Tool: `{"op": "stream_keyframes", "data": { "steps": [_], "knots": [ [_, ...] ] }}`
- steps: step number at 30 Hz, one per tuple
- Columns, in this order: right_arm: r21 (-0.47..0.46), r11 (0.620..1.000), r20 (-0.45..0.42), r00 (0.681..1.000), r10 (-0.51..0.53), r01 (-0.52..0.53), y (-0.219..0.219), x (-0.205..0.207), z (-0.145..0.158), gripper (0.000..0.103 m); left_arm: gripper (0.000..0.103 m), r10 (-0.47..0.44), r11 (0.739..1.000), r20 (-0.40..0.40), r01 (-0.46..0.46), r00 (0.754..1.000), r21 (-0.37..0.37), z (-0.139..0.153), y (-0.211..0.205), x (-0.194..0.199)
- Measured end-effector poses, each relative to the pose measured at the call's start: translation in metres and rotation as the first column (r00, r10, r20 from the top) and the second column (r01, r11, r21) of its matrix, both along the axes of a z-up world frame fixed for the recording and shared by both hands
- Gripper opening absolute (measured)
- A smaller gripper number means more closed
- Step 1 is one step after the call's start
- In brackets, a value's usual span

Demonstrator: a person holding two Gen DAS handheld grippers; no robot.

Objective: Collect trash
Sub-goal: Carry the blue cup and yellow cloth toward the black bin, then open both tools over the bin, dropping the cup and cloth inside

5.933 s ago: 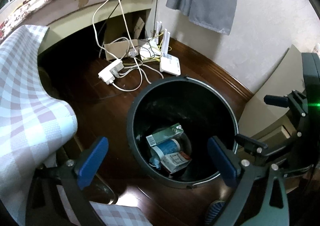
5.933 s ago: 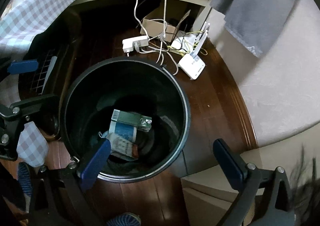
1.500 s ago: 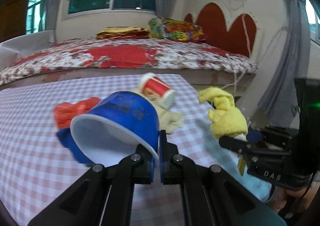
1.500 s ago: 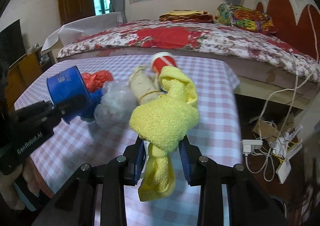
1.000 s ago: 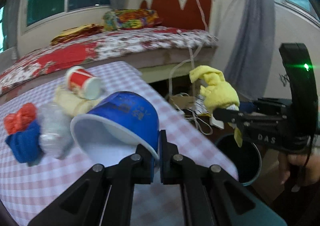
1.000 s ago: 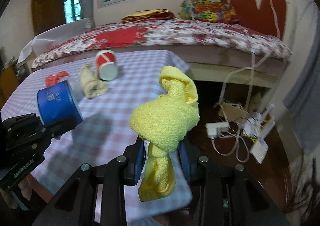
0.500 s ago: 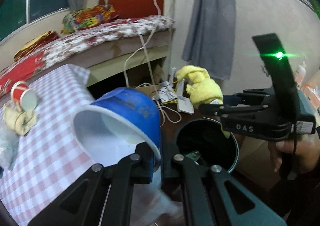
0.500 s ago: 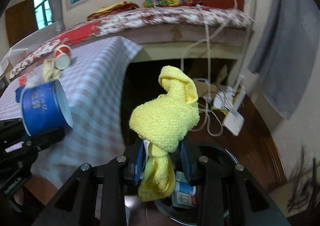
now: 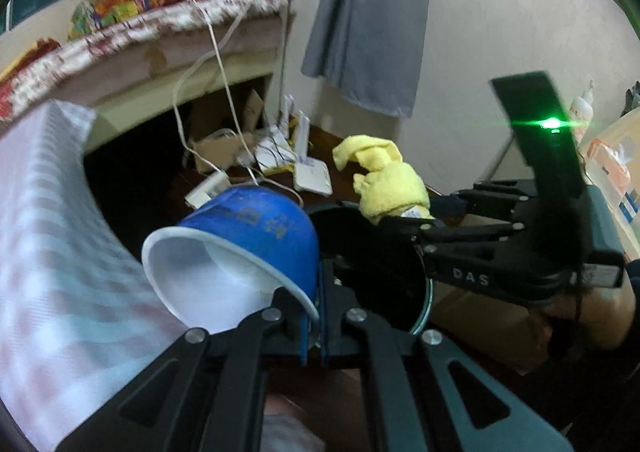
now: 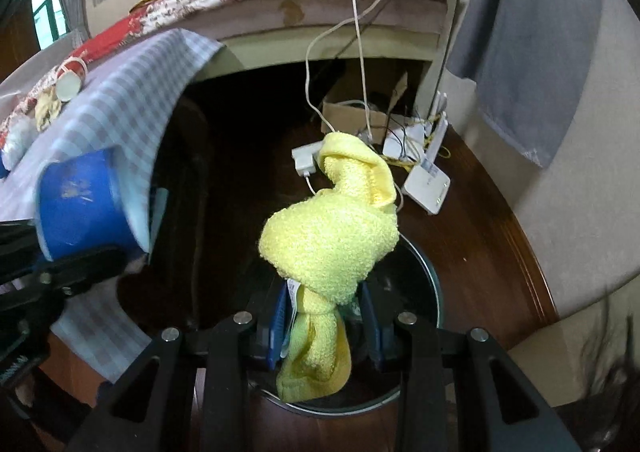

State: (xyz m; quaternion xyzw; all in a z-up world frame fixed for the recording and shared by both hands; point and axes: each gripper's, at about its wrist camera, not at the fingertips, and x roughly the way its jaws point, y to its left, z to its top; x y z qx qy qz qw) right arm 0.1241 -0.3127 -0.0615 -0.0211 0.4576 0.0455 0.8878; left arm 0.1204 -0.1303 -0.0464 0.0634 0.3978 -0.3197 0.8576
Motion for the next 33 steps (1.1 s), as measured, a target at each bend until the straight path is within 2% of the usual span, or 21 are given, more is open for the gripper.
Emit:
{"op": "stream_keyframes", "data": {
  "steps": [11, 15, 24, 25, 26, 27, 28, 29, 31, 33],
  "knots": [
    [-0.022, 0.999, -0.13, 0.991, 0.032, -0.036, -0.017, -0.014, -0.052, 0.035, 0.005, -0.046, 0.999, -0.181, 0.043, 0.982, -0.016, -0.046, -0.035, 0.023],
    [-0.028, 0.999, -0.165, 0.985, 0.041, -0.046, -0.021, -0.011, -0.07, 0.035, 0.005, -0.055, 0.998, -0.22, 0.055, 0.974, -0.005, -0.059, -0.043, 0.027],
    [-0.023, 0.996, -0.195, 0.978, 0.078, -0.084, -0.016, -0.003, -0.086, 0.037, 0.005, -0.077, 0.996, -0.273, 0.086, 0.959, 0.022, -0.078, -0.049, 0.035],
    [-0.033, 0.995, -0.208, 0.974, 0.089, -0.098, -0.014, -0.002, -0.089, 0.04, 0.009, -0.085, 0.995, -0.291, 0.094, 0.953, 0.02, -0.082, -0.051, 0.037],
    [-0.083, 0.99, -0.222, 0.97, 0.095, -0.116, -0.011, -0.001, -0.096, 0.046, 0.026, -0.081, 0.995, -0.298, 0.092, 0.951, 0.026, -0.085, -0.053, 0.04],
    [-0.141, 0.983, -0.221, 0.972, 0.086, -0.119, -0.01, -0.003, -0.1, 0.071, 0.042, -0.057, 0.996, -0.29, 0.075, 0.955, 0.051, -0.088, -0.054, 0.043],
    [-0.212, 0.97, -0.205, 0.976, 0.074, -0.118, -0.008, -0.005, -0.102, 0.094, 0.073, -0.022, 0.996, -0.272, 0.045, 0.962, 0.078, -0.089, -0.053, 0.045],
    [-0.245, 0.961, -0.192, 0.978, 0.08, -0.127, -0.008, -0.008, -0.104, 0.095, 0.09, 0.003, 0.996, -0.258, 0.02, 0.966, 0.088, -0.089, -0.05, 0.046],
    [-0.254, 0.96, -0.198, 0.978, 0.066, -0.116, -0.013, -0.009, -0.104, 0.095, 0.097, 0.027, 0.996, -0.246, -0.004, 0.969, 0.092, -0.09, -0.046, 0.047],
    [-0.261, 0.961, -0.19, 0.981, 0.043, -0.093, -0.021, -0.009, -0.103, 0.095, 0.097, 0.036, 0.993, -0.225, -0.01, 0.974, 0.118, -0.091, -0.046, 0.046]
  ]
}}
